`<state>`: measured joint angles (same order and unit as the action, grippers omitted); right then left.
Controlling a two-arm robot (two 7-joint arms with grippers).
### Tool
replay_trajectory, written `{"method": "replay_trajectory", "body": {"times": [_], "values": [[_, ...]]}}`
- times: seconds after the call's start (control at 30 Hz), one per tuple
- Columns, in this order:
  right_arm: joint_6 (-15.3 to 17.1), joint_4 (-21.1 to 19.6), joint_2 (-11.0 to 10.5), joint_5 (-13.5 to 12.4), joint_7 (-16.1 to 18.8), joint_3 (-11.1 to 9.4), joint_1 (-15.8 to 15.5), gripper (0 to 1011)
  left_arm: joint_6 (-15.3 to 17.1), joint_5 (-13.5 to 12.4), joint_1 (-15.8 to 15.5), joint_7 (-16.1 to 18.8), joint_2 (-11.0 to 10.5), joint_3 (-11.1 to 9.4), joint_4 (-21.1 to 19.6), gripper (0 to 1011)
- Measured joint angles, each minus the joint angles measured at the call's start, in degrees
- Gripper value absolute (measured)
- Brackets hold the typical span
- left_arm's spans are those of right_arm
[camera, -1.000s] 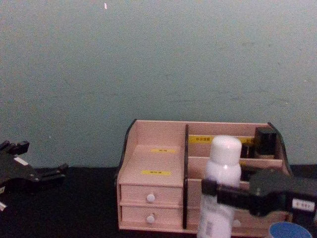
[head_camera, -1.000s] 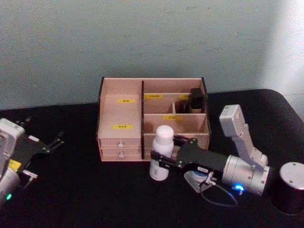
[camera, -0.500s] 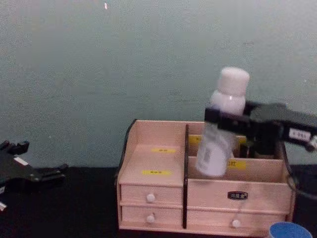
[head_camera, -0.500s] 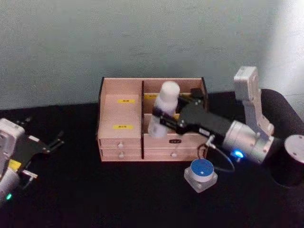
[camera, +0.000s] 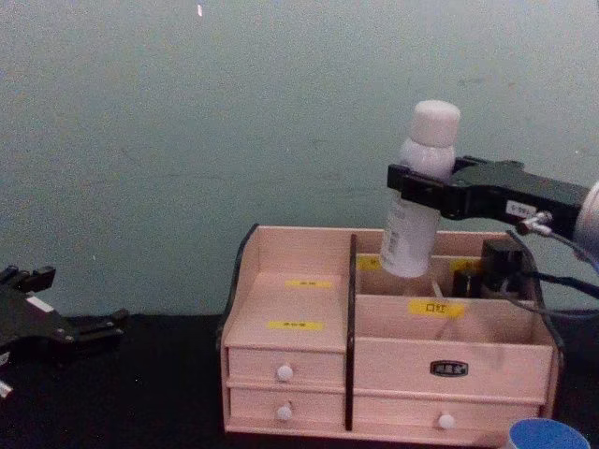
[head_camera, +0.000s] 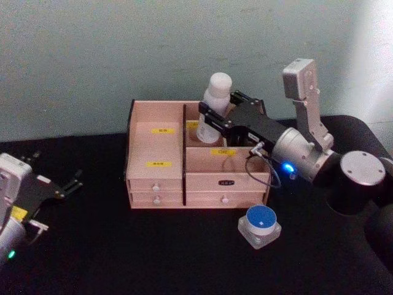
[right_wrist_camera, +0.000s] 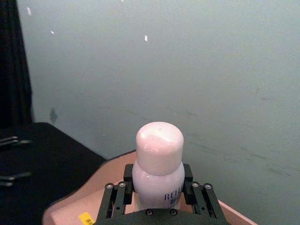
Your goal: Pick up the facial cleanser and watermelon frost from the table and place them into the tiered storage box.
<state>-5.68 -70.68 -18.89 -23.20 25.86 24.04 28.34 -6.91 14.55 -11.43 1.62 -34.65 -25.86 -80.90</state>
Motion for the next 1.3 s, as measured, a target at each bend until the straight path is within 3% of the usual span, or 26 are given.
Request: {"method": "replay_trajectory", "body": {"times": [0.27,0.57,1.3], "values": [[-0.7,6.5,2.9,2.6,-1.1,-0.1,3.4,593,0.0,0.0,0.0,0.0,0.0,0.0,0.0,1001],[-1.1,11.0,4.7,4.7,-0.9,-0.2,5.4,593,0.0,0.0,0.0,0.0,0.0,0.0,0.0,1001],[0.5,14.3,5.8,7.5,0.2,-1.5,5.4,593,0.0,0.0,0.0,0.0,0.0,0.0,0.0,1001]]}}
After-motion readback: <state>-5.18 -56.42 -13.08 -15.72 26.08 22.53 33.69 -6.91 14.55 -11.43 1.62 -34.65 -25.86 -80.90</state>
